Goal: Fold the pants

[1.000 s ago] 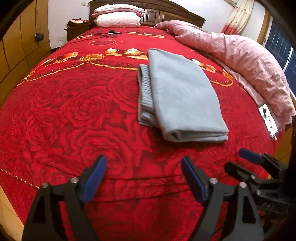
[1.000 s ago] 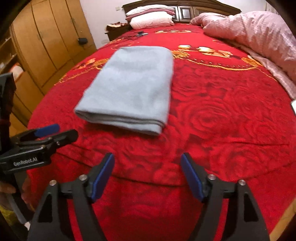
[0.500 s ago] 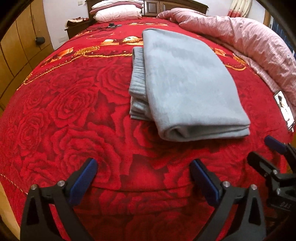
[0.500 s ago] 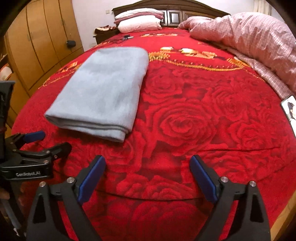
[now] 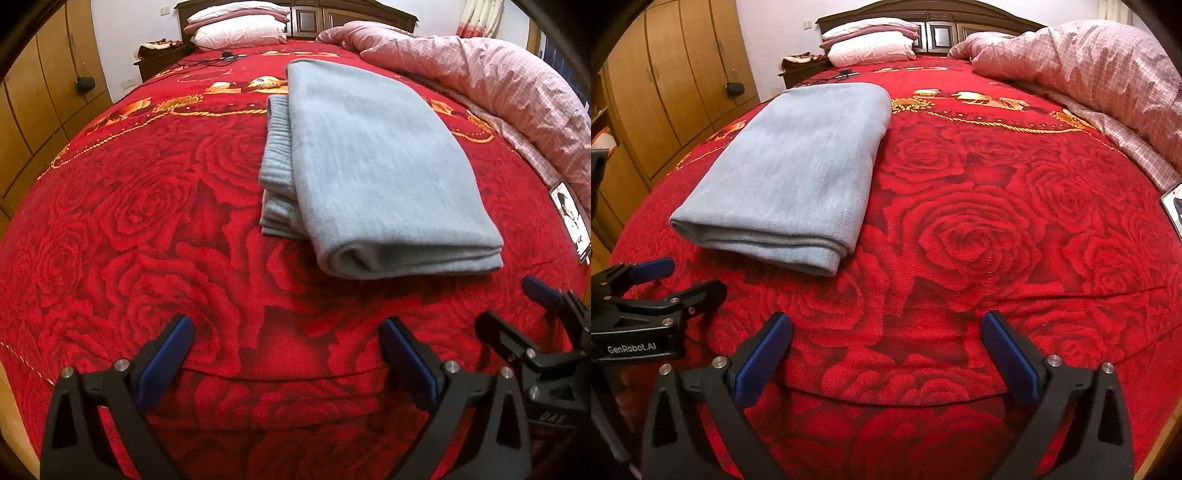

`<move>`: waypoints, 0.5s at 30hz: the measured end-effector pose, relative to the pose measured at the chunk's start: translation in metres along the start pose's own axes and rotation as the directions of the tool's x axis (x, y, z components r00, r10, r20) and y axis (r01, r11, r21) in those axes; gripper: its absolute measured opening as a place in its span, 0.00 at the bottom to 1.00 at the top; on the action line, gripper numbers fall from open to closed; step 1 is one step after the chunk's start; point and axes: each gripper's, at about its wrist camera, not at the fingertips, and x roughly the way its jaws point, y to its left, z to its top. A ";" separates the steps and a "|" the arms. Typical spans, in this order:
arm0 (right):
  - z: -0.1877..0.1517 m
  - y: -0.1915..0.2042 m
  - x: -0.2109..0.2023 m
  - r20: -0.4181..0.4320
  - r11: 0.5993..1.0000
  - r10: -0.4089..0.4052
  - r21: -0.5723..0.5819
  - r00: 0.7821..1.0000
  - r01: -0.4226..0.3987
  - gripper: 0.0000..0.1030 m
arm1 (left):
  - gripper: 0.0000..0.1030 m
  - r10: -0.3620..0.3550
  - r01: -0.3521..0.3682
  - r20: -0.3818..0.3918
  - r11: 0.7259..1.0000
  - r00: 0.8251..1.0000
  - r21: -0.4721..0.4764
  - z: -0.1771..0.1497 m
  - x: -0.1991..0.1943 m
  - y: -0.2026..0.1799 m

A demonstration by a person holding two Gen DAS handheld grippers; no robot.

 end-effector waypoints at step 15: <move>-0.002 0.003 -0.001 0.005 1.000 -0.015 -0.009 1.000 0.015 1.00 | 1.00 0.005 -0.005 0.017 1.000 1.000 0.003 -0.003 -0.001 -0.002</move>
